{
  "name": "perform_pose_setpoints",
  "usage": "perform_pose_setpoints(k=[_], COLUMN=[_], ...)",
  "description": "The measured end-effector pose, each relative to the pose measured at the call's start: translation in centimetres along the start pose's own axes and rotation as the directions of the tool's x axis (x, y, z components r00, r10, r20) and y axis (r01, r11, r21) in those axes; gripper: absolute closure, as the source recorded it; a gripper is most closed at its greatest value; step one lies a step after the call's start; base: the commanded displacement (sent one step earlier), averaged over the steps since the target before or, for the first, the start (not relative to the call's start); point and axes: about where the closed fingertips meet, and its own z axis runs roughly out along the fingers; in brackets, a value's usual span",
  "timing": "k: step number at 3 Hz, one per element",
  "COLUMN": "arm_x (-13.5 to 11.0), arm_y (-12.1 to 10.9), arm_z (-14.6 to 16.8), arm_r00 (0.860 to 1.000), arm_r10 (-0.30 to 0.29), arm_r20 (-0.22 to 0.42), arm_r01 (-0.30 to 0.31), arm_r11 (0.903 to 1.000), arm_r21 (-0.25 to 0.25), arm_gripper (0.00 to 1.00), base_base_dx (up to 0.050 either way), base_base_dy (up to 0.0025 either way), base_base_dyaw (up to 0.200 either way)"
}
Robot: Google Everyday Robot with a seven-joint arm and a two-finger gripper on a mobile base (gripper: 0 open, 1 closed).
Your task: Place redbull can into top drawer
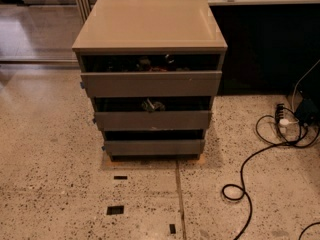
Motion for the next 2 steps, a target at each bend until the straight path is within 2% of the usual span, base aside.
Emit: perform_pose_setpoints(k=[1, 2], arm_x=[0.0, -0.2], arm_y=[0.0, 1.4], arm_z=[0.0, 1.9], arm_r00=[1.000, 1.000], arm_r10=[0.000, -0.017], arm_r20=[0.000, -0.007], arm_r01=[0.000, 0.016], arm_r11=[1.0000, 0.9955], arm_r21=[0.001, -0.094], arm_gripper=[0.00, 0.00], base_base_dx=[0.000, 0.000], base_base_dy=[0.00000, 0.00000], base_base_dyaw=[0.000, 0.000])
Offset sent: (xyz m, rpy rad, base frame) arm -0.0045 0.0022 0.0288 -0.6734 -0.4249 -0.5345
